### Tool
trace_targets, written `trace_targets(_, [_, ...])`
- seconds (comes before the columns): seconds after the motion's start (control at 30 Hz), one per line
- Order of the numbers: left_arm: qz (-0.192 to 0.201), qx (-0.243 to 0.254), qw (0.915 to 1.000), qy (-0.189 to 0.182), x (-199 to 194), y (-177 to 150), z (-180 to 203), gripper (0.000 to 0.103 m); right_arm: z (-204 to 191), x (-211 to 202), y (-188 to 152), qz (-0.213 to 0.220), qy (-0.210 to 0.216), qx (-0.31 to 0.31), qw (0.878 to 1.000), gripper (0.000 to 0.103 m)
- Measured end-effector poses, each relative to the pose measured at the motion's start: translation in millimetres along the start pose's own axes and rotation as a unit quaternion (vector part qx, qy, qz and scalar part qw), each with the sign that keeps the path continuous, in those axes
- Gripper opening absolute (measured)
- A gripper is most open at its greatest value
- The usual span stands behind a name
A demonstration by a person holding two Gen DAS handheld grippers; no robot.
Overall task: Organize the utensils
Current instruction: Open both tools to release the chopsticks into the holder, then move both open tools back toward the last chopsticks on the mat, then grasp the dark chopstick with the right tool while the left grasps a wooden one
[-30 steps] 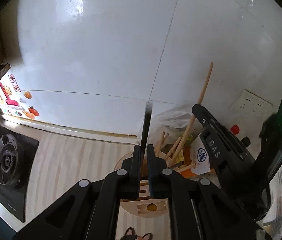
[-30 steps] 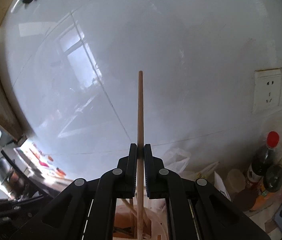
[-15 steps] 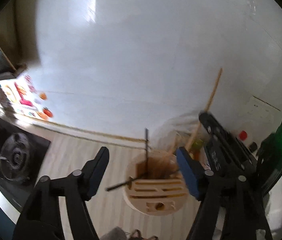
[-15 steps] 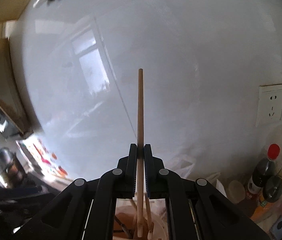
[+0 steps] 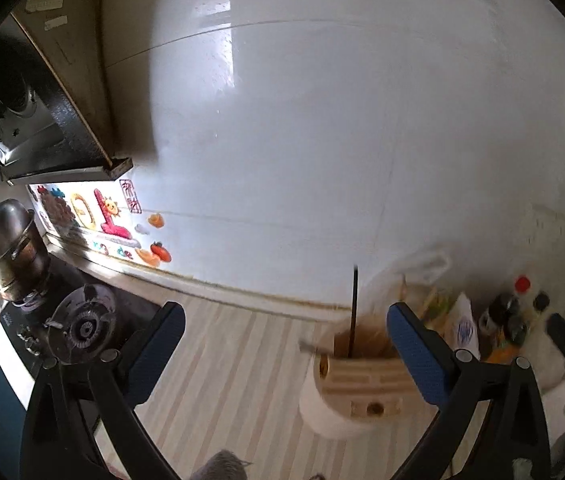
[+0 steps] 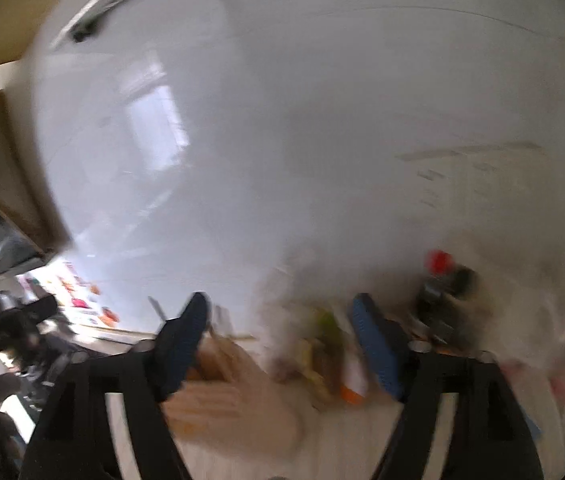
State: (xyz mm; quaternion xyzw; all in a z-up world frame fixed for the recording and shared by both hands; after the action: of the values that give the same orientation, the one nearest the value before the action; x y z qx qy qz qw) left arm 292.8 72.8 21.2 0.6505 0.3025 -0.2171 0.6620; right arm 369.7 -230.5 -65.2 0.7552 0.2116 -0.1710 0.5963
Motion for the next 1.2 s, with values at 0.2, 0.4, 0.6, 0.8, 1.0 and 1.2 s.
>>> trace_targets(0.2, [-0.065,0.033,0.9973,-0.013,18.9,-74.3,45.4,0.103,81.0,-17.8,-71.3,-0.098,-0.081,0.041,0.991,0.099])
trace_targets(0.4, [-0.2,0.098,0.9733,-0.055,74.9,-173.4,113.5,0.103,147.5,15.7,-191.5,-0.292,-0.131,0.033,0.947,0.064])
trace_targets(0.6, [-0.279,0.184,0.9409,-0.051,105.3,-250.7,160.6,0.103,173.7,30.9,-292.4,-0.412,-0.128,0.02,0.902,0.047])
trace_targets(0.8, [-0.318,0.214,0.9218,-0.056,110.4,-283.4,187.6,0.103,173.8,21.0,-319.3,-0.413,-0.141,-0.013,0.9,0.016])
trace_targets(1.0, [-0.343,0.223,0.9056,-0.111,107.2,-291.2,244.7,0.102,230.4,1.7,-317.8,-0.395,-0.196,0.072,0.895,0.006])
trace_targets(1.2, [-0.373,0.231,0.8899,-0.126,125.4,-307.1,293.2,0.073,276.7,-14.3,-318.1,-0.389,-0.21,0.122,0.889,0.006])
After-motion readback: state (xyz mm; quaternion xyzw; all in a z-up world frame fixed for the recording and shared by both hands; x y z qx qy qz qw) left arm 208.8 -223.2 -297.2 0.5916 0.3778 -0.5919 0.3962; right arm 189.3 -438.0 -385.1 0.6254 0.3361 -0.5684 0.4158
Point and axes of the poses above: each gripper's, at about its wrist camera, not at the fingertips, and x roughly the way its jaws point, z to its right, y to its top, the point moved 3 cm from there along x, roughly the way its jaws point
